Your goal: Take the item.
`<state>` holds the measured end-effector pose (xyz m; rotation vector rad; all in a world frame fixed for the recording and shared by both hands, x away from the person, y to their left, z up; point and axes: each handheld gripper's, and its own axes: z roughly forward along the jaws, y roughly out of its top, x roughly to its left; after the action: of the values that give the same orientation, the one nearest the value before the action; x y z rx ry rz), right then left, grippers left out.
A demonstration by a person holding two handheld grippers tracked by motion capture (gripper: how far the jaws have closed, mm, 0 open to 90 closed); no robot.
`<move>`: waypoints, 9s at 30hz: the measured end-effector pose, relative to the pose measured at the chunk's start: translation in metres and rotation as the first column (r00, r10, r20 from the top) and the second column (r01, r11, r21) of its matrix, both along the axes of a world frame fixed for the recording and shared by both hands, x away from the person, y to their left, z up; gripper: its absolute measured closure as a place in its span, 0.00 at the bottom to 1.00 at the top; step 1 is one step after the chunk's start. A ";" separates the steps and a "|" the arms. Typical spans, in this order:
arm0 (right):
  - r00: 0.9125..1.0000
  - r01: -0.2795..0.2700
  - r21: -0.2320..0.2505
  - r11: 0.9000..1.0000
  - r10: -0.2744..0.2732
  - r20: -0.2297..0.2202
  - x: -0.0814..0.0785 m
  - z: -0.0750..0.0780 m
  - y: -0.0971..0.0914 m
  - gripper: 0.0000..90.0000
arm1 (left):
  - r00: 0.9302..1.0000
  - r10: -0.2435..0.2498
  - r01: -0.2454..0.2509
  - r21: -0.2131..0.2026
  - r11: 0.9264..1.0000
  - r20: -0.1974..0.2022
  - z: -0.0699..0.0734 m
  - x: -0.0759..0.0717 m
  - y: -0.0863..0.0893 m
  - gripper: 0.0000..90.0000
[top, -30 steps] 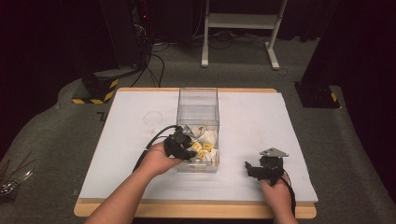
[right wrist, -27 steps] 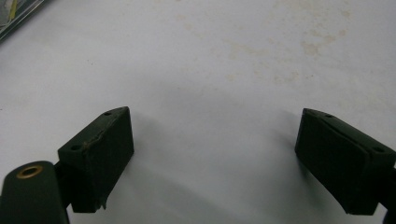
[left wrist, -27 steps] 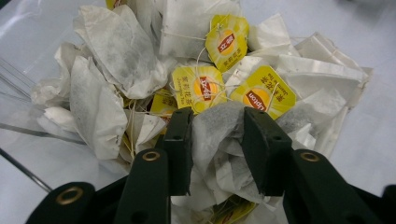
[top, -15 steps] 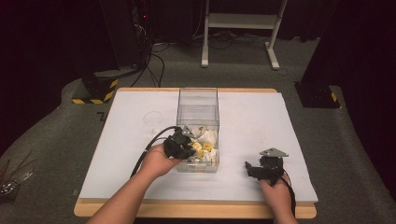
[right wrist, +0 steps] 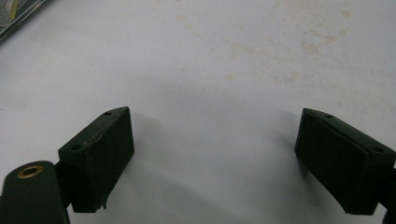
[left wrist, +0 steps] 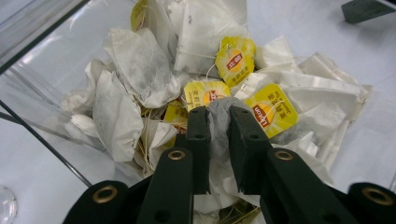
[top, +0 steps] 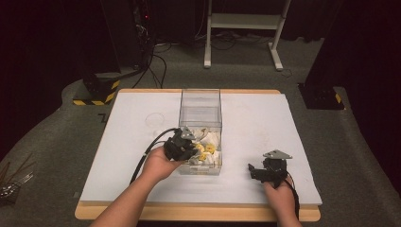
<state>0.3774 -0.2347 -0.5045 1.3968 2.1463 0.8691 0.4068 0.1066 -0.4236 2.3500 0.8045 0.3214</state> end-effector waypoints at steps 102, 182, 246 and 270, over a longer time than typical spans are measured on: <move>1.000 -0.007 -0.005 1.000 0.007 0.007 0.000 0.000 0.000 0.14 | 0.940 0.264 -0.083 -0.606 0.791 0.215 0.023 -0.037 0.103 0.88; 1.000 -0.005 0.001 1.000 0.005 0.001 0.000 0.000 0.000 0.14 | 0.801 0.532 -0.366 -0.478 0.798 0.275 0.029 0.008 0.155 0.88; 1.000 -0.005 0.000 1.000 0.005 0.001 0.000 0.000 0.000 0.14 | 0.828 0.521 -0.442 -0.329 0.834 0.208 0.005 0.046 0.131 0.54; 1.000 -0.006 -0.001 1.000 0.006 0.003 0.000 0.000 0.000 0.14 | 0.864 0.484 -0.407 -0.369 0.836 0.141 -0.010 0.001 0.158 0.35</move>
<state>0.3772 -0.2344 -0.5045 1.3888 2.1492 0.8712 0.4077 0.2649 -0.4334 1.7544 1.1930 0.5961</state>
